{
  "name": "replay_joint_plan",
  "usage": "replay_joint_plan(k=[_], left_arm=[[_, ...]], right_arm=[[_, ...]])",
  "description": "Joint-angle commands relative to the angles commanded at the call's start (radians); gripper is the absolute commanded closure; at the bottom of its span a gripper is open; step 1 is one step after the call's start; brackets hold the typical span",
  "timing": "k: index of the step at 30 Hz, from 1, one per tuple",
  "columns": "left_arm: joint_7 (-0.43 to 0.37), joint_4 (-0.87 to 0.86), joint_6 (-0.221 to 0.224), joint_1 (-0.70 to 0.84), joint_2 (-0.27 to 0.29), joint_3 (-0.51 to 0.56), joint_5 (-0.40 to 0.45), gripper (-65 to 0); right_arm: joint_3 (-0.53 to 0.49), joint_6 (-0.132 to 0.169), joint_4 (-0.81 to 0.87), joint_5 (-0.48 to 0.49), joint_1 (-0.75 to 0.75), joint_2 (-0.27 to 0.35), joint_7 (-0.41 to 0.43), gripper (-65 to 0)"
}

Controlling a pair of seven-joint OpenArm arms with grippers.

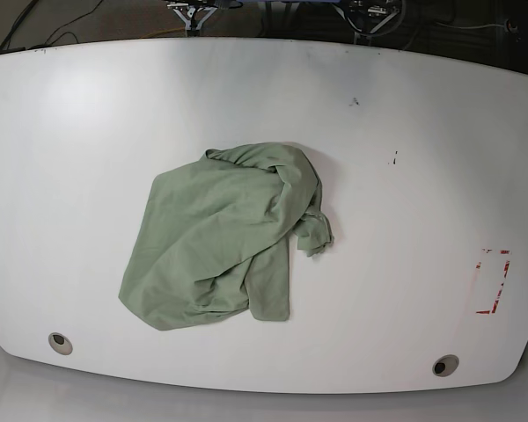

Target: Layout the t-shirt on the table in an organized manner, then fold the t-shirt properly

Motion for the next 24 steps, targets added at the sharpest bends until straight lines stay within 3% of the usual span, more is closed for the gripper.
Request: replay_joint_plan(k=[24], left_arm=[[0.002, -0.002, -0.001, -0.002, 0.001, -0.002, -0.003, -1.5]], right_arm=[[-0.001, 0.0, -0.009, -0.004, 0.001, -0.002, -0.005, -0.1]])
